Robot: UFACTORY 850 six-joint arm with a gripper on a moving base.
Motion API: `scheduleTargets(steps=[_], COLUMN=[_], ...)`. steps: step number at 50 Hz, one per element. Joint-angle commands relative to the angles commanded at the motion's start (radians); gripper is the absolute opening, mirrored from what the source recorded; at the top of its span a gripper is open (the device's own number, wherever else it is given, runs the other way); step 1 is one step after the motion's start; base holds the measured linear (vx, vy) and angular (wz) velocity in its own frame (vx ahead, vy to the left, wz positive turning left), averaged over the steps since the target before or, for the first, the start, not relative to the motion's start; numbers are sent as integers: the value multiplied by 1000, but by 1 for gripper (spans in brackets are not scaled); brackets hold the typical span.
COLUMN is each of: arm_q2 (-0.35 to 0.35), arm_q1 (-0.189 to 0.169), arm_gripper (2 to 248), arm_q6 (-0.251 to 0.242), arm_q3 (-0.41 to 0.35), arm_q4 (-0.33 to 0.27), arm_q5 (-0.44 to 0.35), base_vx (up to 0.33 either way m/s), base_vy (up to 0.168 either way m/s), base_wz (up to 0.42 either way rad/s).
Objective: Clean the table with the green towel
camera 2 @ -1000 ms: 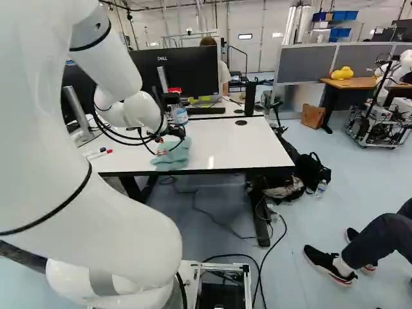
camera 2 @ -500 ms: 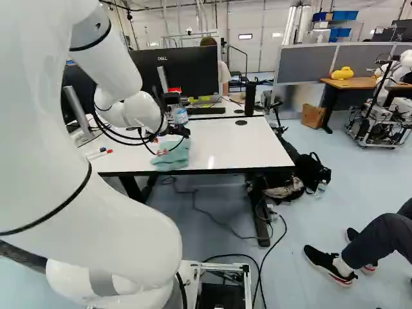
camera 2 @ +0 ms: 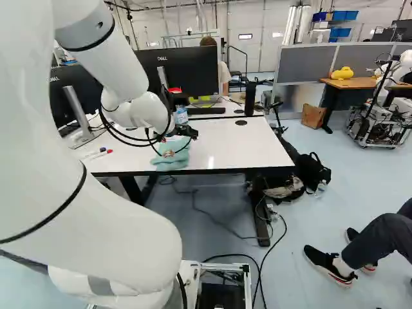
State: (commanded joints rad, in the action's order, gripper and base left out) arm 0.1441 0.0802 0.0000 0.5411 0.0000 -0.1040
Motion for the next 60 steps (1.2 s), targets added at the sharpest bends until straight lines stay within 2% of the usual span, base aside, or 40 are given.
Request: scheduleTargets(steps=[26, 43, 60], arm_q2=[20, 22, 28], arm_q1=[-99, -99, -98], arm_gripper=[247, 247, 247], arm_q6=[0, 0, 0], arm_q3=[-19, -25, -49], arm_q4=[0, 0, 0], arm_q5=[0, -11, -53], base_vx=[0, 0, 0], base_vy=[0, 0, 0], base_wz=[0, 0, 0])
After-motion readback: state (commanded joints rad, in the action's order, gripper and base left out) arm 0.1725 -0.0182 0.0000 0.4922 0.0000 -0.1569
